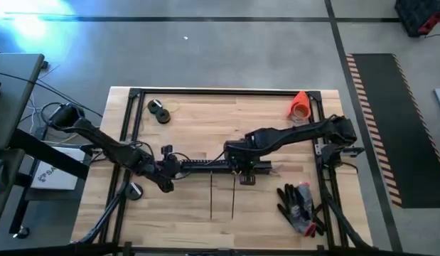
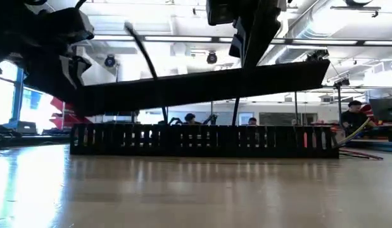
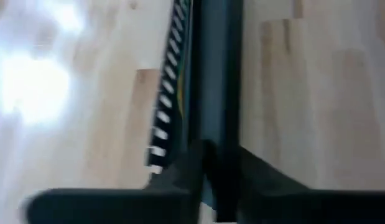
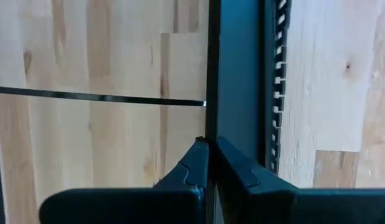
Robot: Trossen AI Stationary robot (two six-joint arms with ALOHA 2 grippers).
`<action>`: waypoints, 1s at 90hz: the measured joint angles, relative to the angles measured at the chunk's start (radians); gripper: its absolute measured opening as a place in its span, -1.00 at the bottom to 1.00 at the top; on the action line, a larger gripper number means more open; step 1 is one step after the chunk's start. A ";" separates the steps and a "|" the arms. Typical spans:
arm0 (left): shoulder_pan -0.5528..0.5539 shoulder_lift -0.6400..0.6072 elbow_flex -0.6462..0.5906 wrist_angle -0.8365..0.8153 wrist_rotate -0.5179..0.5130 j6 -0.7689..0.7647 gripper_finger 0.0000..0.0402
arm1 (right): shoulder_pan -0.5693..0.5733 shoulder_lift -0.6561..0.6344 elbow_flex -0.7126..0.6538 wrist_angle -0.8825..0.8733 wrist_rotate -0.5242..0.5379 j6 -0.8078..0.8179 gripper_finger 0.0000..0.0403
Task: Ziptie cables
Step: Close the black cable duct
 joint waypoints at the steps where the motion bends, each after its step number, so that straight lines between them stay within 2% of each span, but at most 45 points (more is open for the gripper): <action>1: -0.002 0.001 0.000 0.000 0.000 -0.007 -0.94 | 0.000 0.000 0.000 0.001 0.001 -0.003 -1.00; 9: -0.008 0.002 0.008 -0.006 0.034 -0.063 -0.96 | 0.012 0.000 0.000 0.005 0.017 -0.040 -1.00; 21: -0.010 0.002 0.065 -0.018 0.150 -0.147 -0.98 | 0.033 -0.018 -0.001 -0.011 0.081 -0.086 -0.93; 36: -0.002 -0.001 0.115 0.020 0.339 -0.369 -0.99 | 0.070 -0.117 -0.001 -0.037 0.194 -0.071 -0.69; 45: -0.011 0.004 0.113 0.058 0.427 -0.491 -0.99 | 0.112 -0.188 -0.001 -0.044 0.202 -0.033 -0.53; 58: -0.042 0.009 0.102 0.204 0.456 -0.582 -1.00 | 0.223 -0.257 -0.037 0.007 0.201 0.075 -0.38; 66: -0.070 0.024 0.083 0.315 0.462 -0.632 -1.00 | 0.315 -0.275 -0.108 0.106 0.231 0.148 -0.35; 78: -0.108 0.068 0.084 0.380 0.465 -0.703 -1.00 | 0.425 -0.273 -0.211 0.264 0.250 0.248 -0.34; 90: -0.129 0.127 0.082 0.427 0.471 -0.776 -1.00 | 0.484 -0.246 -0.276 0.484 0.237 0.135 -0.34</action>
